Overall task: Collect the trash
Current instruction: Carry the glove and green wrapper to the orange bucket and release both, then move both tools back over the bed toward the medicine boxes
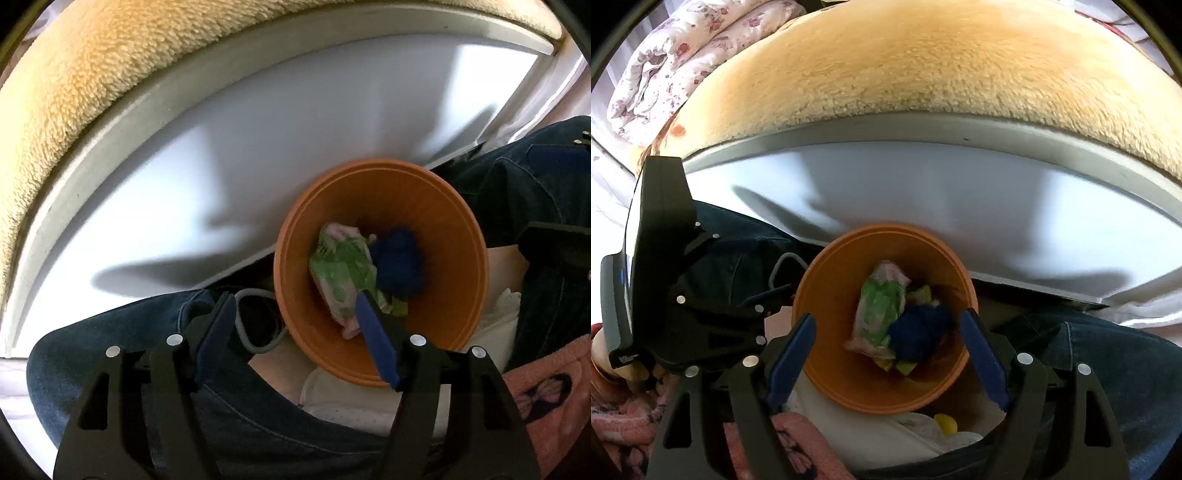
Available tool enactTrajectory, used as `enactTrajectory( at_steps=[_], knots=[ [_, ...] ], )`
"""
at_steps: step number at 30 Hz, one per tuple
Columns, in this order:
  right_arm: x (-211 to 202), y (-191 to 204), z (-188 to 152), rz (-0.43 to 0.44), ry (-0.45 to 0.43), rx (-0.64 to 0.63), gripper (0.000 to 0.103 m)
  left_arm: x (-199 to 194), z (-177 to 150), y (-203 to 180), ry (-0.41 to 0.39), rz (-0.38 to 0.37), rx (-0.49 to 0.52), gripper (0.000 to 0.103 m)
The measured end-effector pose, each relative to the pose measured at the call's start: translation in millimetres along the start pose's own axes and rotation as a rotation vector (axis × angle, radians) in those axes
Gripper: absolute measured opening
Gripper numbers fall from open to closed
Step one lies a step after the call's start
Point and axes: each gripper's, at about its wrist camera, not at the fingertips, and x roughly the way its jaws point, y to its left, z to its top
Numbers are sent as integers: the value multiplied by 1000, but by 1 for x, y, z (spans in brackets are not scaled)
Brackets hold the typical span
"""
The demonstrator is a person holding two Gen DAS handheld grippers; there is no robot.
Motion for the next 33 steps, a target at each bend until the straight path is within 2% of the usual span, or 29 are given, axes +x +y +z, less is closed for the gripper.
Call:
enactTrajectory(
  at_steps=[13, 15, 22, 25, 28, 33],
  knots=[
    [1, -3, -1, -9, 2, 8, 79, -3, 4, 4, -5, 2, -3, 71],
    [0, -4, 0, -10, 1, 11, 79, -3, 4, 4, -8, 3, -3, 77],
    [-8, -7, 1, -12, -10, 24, 80, -8, 3, 7, -25, 0, -15, 80],
    [-27, -8, 6, -14, -58, 18, 80, -24, 4, 10, -68, -16, -20, 80],
    [-59, -7, 17, 2, -143, 5, 81, -47, 8, 15, -126, -28, -32, 80],
    [-112, -12, 51, -21, -328, -17, 90, -81, 17, 27, -224, -64, -66, 80]
  ],
)
